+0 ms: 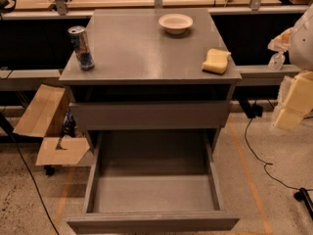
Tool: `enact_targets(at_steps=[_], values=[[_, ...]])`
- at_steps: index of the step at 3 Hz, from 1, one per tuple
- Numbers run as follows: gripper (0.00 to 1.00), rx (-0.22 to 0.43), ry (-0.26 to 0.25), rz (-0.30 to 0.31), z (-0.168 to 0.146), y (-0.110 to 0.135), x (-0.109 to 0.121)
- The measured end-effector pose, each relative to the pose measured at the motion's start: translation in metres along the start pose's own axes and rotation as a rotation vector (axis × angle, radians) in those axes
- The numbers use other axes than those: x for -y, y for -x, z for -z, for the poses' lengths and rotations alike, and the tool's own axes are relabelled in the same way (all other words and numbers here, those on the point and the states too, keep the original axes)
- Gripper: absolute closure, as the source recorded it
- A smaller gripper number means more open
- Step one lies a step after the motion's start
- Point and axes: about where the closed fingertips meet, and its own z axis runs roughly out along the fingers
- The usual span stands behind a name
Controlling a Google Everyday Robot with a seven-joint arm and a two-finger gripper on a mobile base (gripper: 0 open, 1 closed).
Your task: Place sponge into middle drawer
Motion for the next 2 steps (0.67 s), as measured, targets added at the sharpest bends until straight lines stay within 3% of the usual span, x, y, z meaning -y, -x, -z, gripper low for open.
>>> enact_targets(at_steps=[1, 2], values=[[0.0, 0.0, 0.0, 0.0, 0.0, 0.0, 0.0], [0.0, 0.053, -0.032, -0.024, -0.007, 0.001, 0.014]])
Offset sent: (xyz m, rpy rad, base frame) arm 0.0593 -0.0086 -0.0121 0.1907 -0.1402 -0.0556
